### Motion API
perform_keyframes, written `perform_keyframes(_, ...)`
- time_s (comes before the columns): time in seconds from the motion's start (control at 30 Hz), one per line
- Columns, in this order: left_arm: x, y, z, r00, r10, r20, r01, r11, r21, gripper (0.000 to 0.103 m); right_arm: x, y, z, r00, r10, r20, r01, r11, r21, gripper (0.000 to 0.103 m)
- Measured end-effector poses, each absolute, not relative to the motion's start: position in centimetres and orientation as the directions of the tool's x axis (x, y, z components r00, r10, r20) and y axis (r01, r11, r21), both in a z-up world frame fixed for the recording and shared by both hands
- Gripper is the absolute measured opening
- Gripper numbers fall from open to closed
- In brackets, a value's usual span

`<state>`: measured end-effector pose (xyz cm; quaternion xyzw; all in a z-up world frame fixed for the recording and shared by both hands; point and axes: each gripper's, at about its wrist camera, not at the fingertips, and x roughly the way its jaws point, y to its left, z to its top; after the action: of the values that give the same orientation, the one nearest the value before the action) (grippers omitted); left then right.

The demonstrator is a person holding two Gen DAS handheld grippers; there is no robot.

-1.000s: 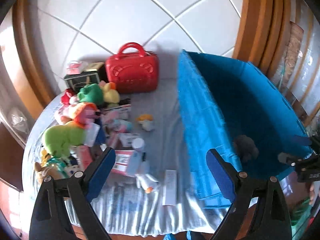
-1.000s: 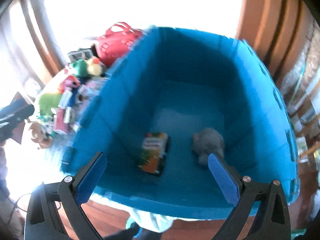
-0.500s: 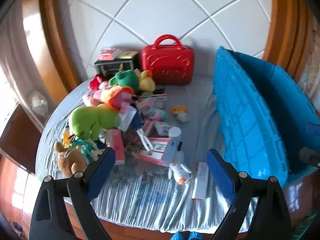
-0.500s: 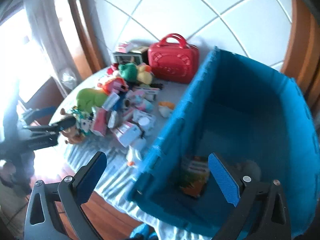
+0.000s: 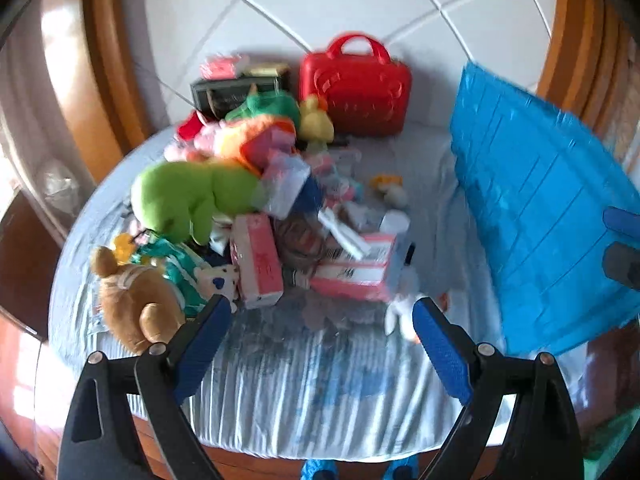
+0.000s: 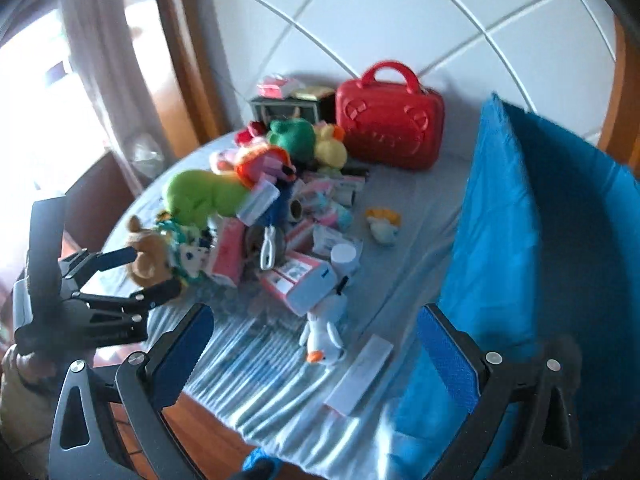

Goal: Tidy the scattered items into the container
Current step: 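Grasp the brown teddy bear with the left tool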

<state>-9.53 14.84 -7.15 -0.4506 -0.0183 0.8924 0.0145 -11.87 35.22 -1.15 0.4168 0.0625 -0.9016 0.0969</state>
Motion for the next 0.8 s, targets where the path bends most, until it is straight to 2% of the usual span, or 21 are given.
perform_keyframes(0.07,-10.8,13.4,-9.3,-0.564,0.06,-0.824,-0.011,-0.998,-0.065,0.093,-12.5,33.1,-3.1,-0.646,-0.047,-0.762,0.179,-0.98,-0.091,0.103)
perform_keyframes(0.17,-12.2,11.5,-11.8,-0.535,0.06,-0.843,0.006,-0.997,-0.075,0.093,-13.2,31.3,-5.1,-0.639,-0.06,-0.767,0.156,-0.986,-0.053,0.103)
perform_keyframes(0.3,-12.5,11.1,-13.8,-0.526,0.056,-0.848,-0.007,-0.998,-0.061,0.093,-13.7,29.9,-7.7,-0.653,-0.014,-0.757,0.114,-0.99,-0.08,0.1)
perform_keyframes(0.33,-12.4,11.2,-14.3,-0.528,0.052,-0.848,-0.009,-0.998,-0.056,0.089,-13.9,29.9,-8.5,-0.645,-0.012,-0.764,0.106,-0.992,-0.074,0.09)
perform_keyframes(0.37,-12.3,11.1,-14.8,-0.526,0.049,-0.849,-0.005,-0.999,-0.054,0.077,-14.1,29.9,-9.6,-0.633,-0.016,-0.774,0.098,-0.993,-0.06,0.078)
perform_keyframes(0.43,-12.2,10.8,-15.8,-0.511,0.058,-0.858,0.009,-0.997,-0.073,0.068,-14.6,30.1,-11.6,-0.599,-0.036,-0.8,0.087,-0.996,-0.021,0.065)
perform_keyframes(0.47,-12.0,10.5,-16.4,-0.502,0.065,-0.863,0.02,-0.996,-0.087,0.068,-14.7,30.3,-12.5,-0.584,-0.043,-0.811,0.081,-0.997,-0.005,0.063)
perform_keyframes(0.6,-10.3,9.6,-17.0,-0.496,0.032,-0.868,0.056,-0.996,-0.069,0.068,-14.8,31.3,-15.1,-0.56,-0.065,-0.826,0.08,-0.996,0.024,0.063)
perform_keyframes(0.8,-5.8,5.3,-14.6,-0.555,-0.126,-0.822,0.172,-0.985,0.035,0.068,-15.3,32.5,-17.3,-0.536,-0.11,-0.837,0.114,-0.992,0.057,0.063)
